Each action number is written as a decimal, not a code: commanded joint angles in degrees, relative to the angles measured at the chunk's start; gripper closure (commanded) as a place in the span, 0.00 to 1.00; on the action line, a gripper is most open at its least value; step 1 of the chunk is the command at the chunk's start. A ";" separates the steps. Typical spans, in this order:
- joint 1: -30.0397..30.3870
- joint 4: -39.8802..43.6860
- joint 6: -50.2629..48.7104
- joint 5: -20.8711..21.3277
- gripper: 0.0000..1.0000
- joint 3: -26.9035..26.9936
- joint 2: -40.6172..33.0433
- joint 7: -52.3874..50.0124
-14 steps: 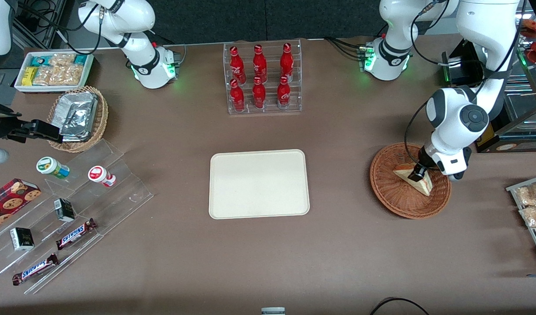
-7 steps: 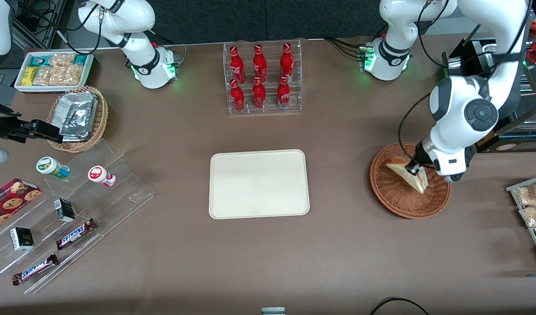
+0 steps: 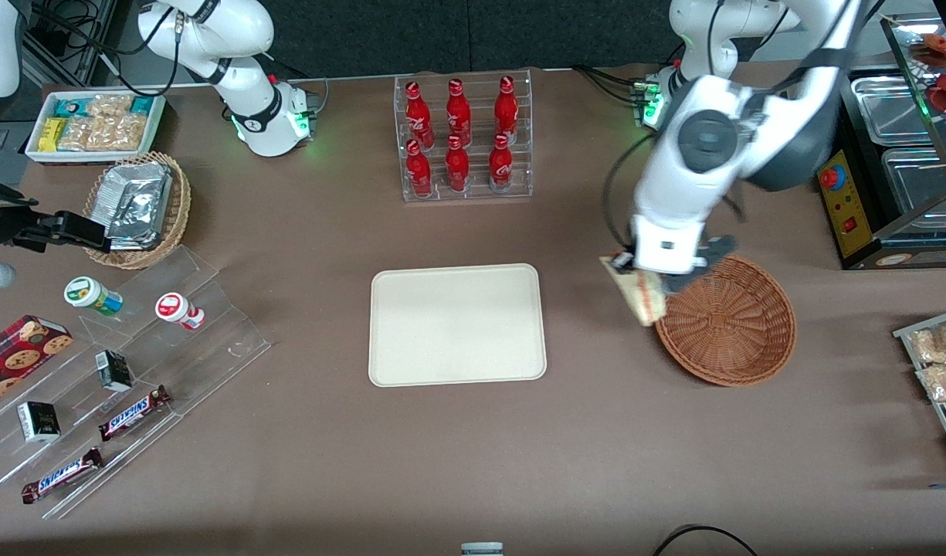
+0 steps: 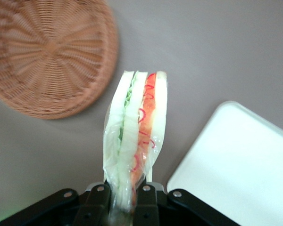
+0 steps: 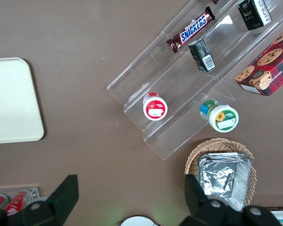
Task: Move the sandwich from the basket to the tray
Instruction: 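Lift the sandwich out of the basket and carry it toward the tray, then lower the sandwich onto the cream tray and open the left gripper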
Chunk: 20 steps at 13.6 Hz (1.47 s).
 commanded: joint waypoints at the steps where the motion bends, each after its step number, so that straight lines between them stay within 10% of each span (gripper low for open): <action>1: -0.35 8.99 -1.39 7.77 0.90 -8.01 11.37 -3.68; 9: -19.50 25.44 -0.43 25.45 0.90 -5.94 35.03 -10.37; 15: -25.22 25.98 9.94 26.17 0.87 0.74 39.09 -10.99; 16: -25.75 25.89 9.95 26.26 0.54 1.18 39.09 -10.99; 17: -25.76 25.89 9.86 26.34 0.01 1.54 38.91 -10.73; 20: -25.14 27.20 6.10 25.47 0.00 1.54 36.11 -10.90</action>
